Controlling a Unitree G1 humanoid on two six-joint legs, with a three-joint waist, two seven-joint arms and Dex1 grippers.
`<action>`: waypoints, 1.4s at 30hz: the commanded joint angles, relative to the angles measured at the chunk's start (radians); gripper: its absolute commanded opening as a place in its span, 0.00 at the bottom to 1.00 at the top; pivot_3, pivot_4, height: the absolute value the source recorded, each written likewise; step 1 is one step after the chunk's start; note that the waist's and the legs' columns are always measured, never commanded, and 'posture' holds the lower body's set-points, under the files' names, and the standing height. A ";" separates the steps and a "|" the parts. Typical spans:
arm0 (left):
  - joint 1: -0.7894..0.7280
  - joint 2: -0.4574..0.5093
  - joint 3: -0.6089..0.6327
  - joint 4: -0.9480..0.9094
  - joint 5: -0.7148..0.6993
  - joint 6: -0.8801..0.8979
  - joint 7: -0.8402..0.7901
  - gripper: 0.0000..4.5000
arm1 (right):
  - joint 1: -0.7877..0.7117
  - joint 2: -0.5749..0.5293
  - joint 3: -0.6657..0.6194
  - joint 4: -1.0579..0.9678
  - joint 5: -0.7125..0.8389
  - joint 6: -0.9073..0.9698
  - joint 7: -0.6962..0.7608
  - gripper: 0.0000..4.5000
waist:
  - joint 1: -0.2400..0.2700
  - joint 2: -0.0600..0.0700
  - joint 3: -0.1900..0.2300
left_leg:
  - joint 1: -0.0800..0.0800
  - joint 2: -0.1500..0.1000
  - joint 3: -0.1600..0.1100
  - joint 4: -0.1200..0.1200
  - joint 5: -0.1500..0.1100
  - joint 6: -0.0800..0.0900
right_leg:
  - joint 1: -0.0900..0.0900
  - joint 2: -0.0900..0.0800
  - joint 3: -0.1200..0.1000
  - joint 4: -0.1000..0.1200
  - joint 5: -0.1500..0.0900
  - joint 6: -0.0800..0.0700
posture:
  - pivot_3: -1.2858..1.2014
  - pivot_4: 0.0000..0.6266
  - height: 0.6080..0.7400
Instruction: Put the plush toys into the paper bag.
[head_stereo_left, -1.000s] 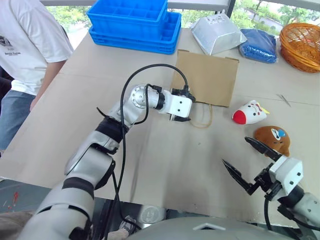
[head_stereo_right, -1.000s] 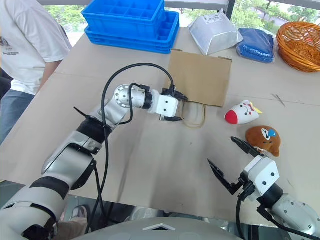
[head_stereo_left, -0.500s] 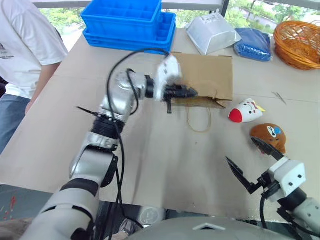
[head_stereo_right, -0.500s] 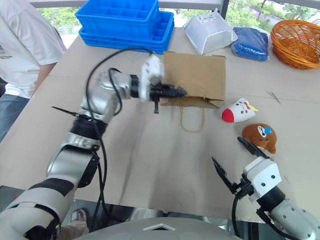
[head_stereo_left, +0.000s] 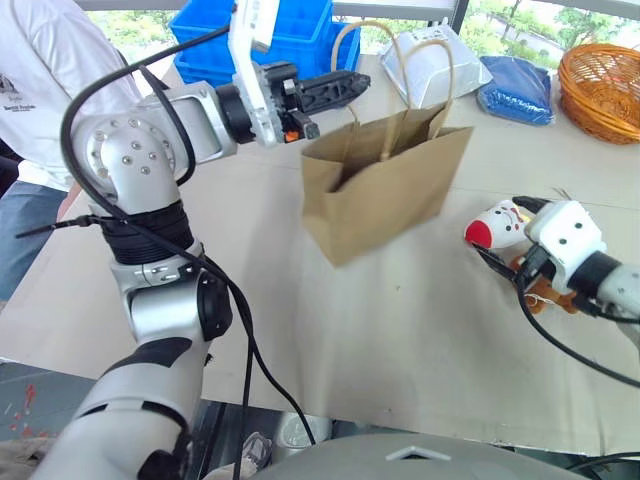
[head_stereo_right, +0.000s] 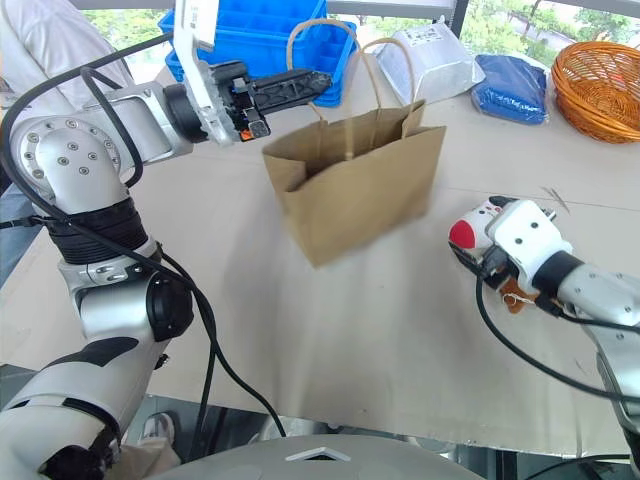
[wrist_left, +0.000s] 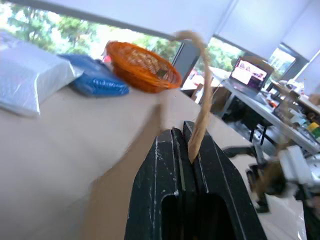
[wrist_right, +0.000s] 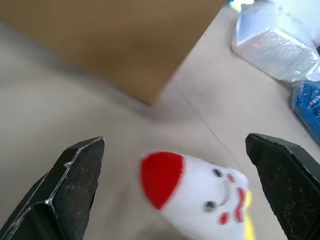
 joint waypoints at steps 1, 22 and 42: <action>0.004 -0.013 0.050 -0.094 -0.042 0.023 0.081 0.01 | -0.088 -0.029 0.121 0.135 -0.110 -0.021 0.018 1.00 | -0.003 0.000 0.000 | 0.001 0.000 0.000 0.000 0.000 0.000 | 0.000 0.000 0.000 0.000 0.000 0.000 | 0.52 0.24 1.00; 0.193 0.210 -0.109 -0.200 -0.035 -0.255 -0.110 0.00 | -0.379 0.293 -0.394 0.039 0.460 0.492 0.001 0.01 | -0.003 0.002 0.001 | 0.002 0.000 0.001 -0.001 0.002 -0.004 | 0.000 0.000 0.001 0.002 0.000 0.000 | 0.52 0.24 1.00; 0.368 0.227 -0.008 -0.262 -0.234 -0.234 -0.042 0.00 | -0.633 0.608 -0.022 0.294 1.564 0.373 -0.767 0.01 | -0.026 0.002 0.000 | 0.002 0.000 0.001 -0.002 0.001 -0.002 | -0.002 -0.001 0.002 0.004 0.000 -0.001 | 0.52 0.24 1.00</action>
